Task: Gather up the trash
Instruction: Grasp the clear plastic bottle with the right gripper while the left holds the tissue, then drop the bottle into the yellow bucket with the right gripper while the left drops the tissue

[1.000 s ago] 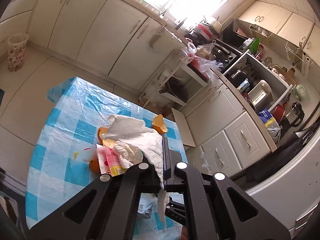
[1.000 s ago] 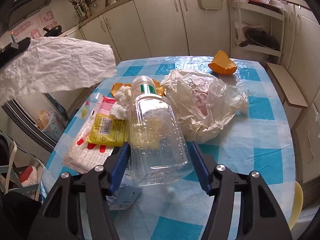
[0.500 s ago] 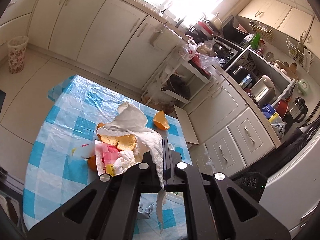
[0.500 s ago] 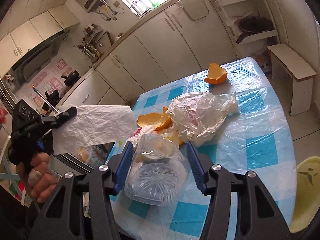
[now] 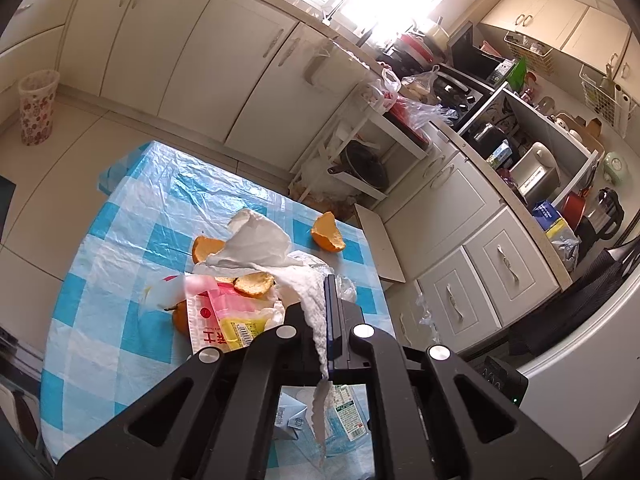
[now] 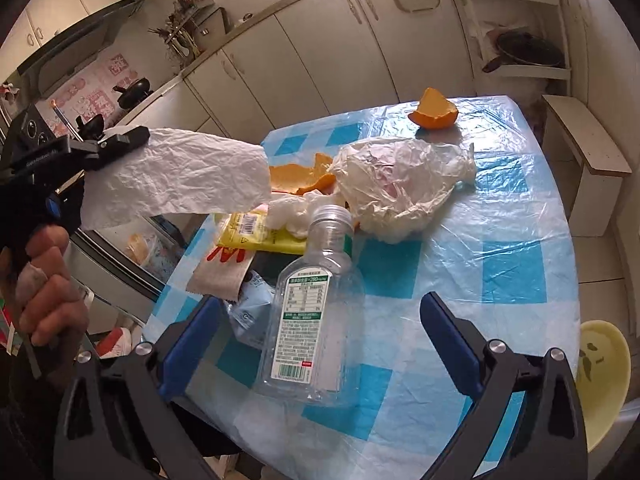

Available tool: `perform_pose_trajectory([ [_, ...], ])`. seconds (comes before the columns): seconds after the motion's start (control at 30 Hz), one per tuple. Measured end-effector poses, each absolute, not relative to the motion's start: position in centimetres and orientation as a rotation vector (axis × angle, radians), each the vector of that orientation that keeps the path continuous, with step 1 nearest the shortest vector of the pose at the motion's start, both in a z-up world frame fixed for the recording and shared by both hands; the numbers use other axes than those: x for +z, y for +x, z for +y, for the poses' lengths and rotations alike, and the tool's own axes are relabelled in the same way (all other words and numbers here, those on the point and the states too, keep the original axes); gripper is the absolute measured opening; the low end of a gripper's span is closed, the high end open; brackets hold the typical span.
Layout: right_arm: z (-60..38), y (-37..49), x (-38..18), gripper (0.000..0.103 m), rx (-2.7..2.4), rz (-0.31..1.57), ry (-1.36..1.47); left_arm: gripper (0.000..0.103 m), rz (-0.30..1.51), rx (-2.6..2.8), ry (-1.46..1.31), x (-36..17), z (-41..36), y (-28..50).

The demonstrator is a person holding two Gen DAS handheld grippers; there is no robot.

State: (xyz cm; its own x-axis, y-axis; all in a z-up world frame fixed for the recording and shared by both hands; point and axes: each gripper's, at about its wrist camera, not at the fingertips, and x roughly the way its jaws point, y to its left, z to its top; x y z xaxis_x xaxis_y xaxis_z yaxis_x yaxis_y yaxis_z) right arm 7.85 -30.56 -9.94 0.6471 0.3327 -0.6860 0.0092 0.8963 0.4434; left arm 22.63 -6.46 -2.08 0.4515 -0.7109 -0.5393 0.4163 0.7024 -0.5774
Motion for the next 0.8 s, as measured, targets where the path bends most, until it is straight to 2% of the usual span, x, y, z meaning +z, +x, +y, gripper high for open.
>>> perform_pose_trajectory([
  [0.13,-26.4,8.7,-11.1,0.095,0.149,0.941,0.224,0.001,0.845,-0.719,-0.389,-2.1,-6.5,22.6],
  [0.23,-25.2,9.4,-13.0,0.061,0.113,0.99,0.164,0.001,0.836,-0.731,-0.38,-1.7,-6.6,22.3],
  [0.27,-25.7,9.4,-13.2,0.059,0.108,0.979,0.196,0.001,0.832,-0.736,-0.376,-1.5,-6.7,22.1],
  [0.4,-28.7,8.7,-12.4,0.056,0.128,0.936,0.356,0.001,0.816,-0.765,-0.348,-1.1,-7.3,21.5],
  [0.63,-38.4,4.1,-9.8,0.055,0.174,0.723,0.779,0.001,0.788,-0.868,-0.297,-0.2,-9.7,19.6],
  [0.8,-45.3,-0.7,-9.3,0.055,0.029,0.615,0.893,0.001,0.809,-0.938,-0.259,-0.3,-12.9,18.1],
])
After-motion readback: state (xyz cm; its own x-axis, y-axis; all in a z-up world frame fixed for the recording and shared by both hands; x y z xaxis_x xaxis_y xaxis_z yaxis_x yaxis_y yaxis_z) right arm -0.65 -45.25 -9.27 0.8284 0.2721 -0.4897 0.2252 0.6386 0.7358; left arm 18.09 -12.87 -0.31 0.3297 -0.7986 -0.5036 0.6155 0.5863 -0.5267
